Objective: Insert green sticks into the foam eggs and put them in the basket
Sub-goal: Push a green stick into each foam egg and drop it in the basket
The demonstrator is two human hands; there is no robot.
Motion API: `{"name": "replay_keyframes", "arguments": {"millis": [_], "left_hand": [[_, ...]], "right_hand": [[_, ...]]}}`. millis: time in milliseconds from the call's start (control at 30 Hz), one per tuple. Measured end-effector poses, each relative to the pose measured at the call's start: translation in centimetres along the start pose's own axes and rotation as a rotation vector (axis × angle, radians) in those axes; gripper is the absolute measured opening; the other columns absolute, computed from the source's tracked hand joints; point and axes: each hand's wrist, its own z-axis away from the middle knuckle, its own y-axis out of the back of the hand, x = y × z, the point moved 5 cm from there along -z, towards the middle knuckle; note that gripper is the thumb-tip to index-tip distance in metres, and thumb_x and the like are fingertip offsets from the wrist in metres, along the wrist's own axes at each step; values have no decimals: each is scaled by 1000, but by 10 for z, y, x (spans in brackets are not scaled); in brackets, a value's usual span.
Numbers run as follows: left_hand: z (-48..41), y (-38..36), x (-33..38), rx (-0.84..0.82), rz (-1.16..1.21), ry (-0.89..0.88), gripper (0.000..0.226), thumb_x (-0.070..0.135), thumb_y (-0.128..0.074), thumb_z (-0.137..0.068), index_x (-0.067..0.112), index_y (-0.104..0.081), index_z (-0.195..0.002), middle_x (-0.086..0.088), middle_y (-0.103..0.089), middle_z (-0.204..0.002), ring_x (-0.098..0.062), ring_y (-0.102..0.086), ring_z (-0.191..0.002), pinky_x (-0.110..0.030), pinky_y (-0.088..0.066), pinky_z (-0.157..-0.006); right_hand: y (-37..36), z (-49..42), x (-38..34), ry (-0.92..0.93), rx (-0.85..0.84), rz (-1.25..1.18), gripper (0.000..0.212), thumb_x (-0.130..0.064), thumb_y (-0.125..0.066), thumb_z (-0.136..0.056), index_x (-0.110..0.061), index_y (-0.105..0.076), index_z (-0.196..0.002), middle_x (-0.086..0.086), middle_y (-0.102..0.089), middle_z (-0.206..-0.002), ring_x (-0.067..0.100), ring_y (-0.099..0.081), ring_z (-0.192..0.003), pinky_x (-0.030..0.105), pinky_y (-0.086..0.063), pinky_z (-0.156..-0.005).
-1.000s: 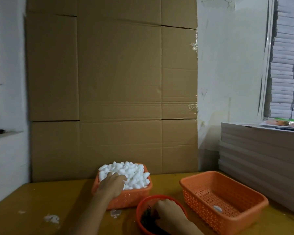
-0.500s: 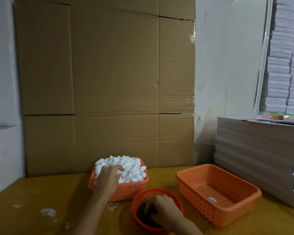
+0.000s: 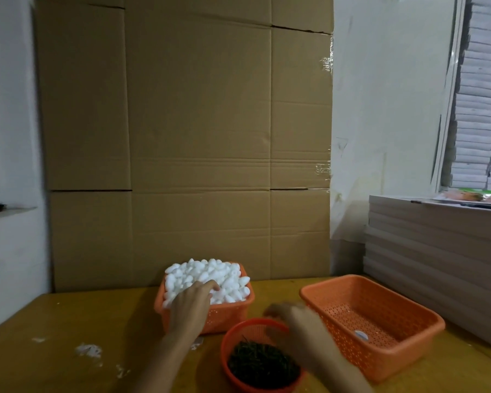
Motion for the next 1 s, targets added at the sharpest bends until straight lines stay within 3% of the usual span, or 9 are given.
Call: {"name": "replay_keyframes", "arguments": {"millis": [100,167,233,300,367,467,600,867,1000], "left_hand": [[3,-3,0,-8,-19,-35,29,27,-58,-110,42,-64,-133,13,-69,-127,-7,-68,-109,-18,-51,-73],[4,-3,-1,-10,-31,-41,29,27,-58,-109,43,-63,-134,15,-69,-127,-6,-67,-111,-20,-55,-76],[5,-4,-2,-8,-32,-35,30,27,-59,-109,44,-63,-134,15,-69,-125,-4,-67,-110,-21,-56,-76],[7,-5,-2,10,-26,-34,32,26,-61,-108,44,-63,-134,15,-70,-124,-4,-67,-108,-22,-57,-76],[8,-5,-2,20,-30,-35,32,26,-59,-109,45,-63,-135,15,-70,-122,-4,-68,-106,-20,-56,-74],[9,-6,-4,8,-8,-30,31,26,-57,-110,45,-64,-133,16,-71,-121,-4,-67,-105,-15,-49,-72],[11,-4,-7,46,69,-38,31,24,-58,-110,44,-66,-132,19,-71,-124,-1,-66,-110,-14,-51,-80],[19,-6,-5,71,90,-90,30,23,-60,-109,38,-69,-133,16,-73,-123,-2,-66,-111,-15,-48,-88],[22,-7,-5,102,111,-89,30,26,-55,-110,38,-67,-135,17,-72,-123,-2,-64,-113,-19,-44,-95]], "right_hand": [[44,4,51,-146,-52,285,70,-50,-70,-93,-35,-41,-155,-11,-42,-159,13,-40,-146,32,-36,-122],[61,13,89,-272,-258,400,100,-43,-78,-89,-24,-17,-165,-3,-23,-171,21,-25,-157,37,-23,-129],[61,24,115,-397,-457,325,113,-28,-82,-88,-17,-1,-167,7,-18,-173,28,-25,-157,42,-25,-129],[51,30,125,-459,-509,287,101,-14,-74,-94,-16,-4,-167,8,-32,-168,27,-41,-150,39,-39,-122],[40,29,129,-442,-456,354,70,-9,-60,-102,-21,-26,-162,2,-56,-147,16,-60,-129,28,-54,-104],[22,25,118,-415,-318,409,35,-14,-48,-108,-27,-53,-140,-10,-60,-116,3,-63,-101,16,-53,-75],[-7,4,92,-372,-108,321,31,-15,-45,-107,-25,-52,-136,-4,-67,-119,11,-67,-105,27,-57,-91],[-53,-53,58,-306,-25,256,20,-14,-43,-106,-19,-57,-120,1,-70,-109,21,-69,-98,35,-57,-82],[-65,-75,48,-291,-32,212,21,-10,-45,-106,-17,-58,-122,5,-69,-119,24,-67,-108,38,-55,-92]]}}
